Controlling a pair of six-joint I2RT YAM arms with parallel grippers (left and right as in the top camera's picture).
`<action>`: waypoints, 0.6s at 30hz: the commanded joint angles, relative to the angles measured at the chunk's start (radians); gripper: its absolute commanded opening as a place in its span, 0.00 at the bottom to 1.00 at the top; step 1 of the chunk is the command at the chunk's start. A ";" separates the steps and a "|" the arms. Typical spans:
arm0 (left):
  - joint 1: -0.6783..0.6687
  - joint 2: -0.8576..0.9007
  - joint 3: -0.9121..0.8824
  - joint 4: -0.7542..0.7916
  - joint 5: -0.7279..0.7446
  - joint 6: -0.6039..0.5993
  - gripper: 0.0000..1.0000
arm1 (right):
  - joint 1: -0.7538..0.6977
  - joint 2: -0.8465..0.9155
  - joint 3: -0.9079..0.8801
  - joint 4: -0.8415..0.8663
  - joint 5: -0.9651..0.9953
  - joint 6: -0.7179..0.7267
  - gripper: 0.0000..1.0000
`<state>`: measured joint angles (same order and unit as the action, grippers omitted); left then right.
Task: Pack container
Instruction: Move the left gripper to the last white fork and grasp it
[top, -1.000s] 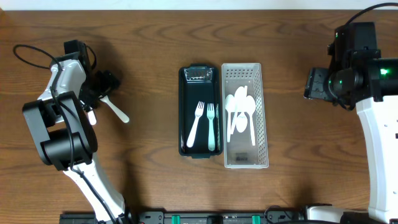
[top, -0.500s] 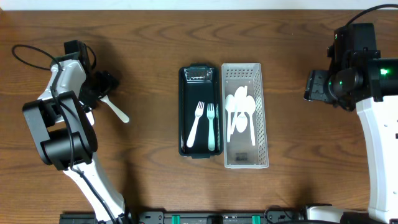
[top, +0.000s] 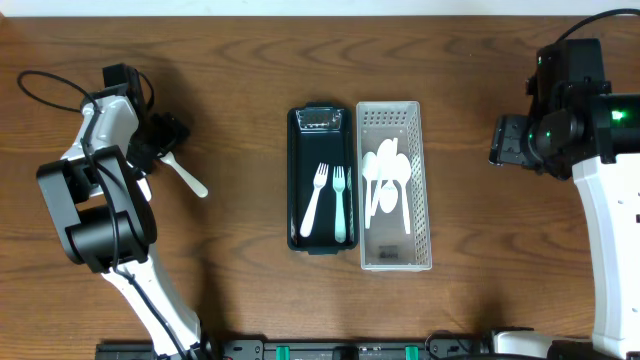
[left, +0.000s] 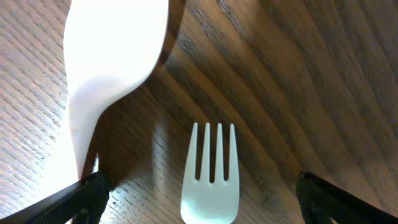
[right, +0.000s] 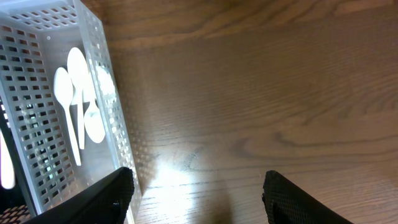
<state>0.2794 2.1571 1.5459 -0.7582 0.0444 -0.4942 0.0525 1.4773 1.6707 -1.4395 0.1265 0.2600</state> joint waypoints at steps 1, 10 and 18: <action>0.005 0.064 0.001 -0.002 -0.008 -0.002 0.98 | -0.006 0.000 -0.005 -0.002 -0.003 0.016 0.70; 0.005 0.065 0.001 0.002 -0.008 -0.001 0.98 | -0.006 0.000 -0.005 -0.002 -0.004 0.017 0.70; 0.005 0.065 0.001 -0.008 -0.008 -0.001 0.68 | -0.006 0.000 -0.005 -0.004 -0.003 0.024 0.71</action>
<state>0.2813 2.1647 1.5539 -0.7620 0.0193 -0.4973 0.0525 1.4769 1.6707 -1.4425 0.1261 0.2691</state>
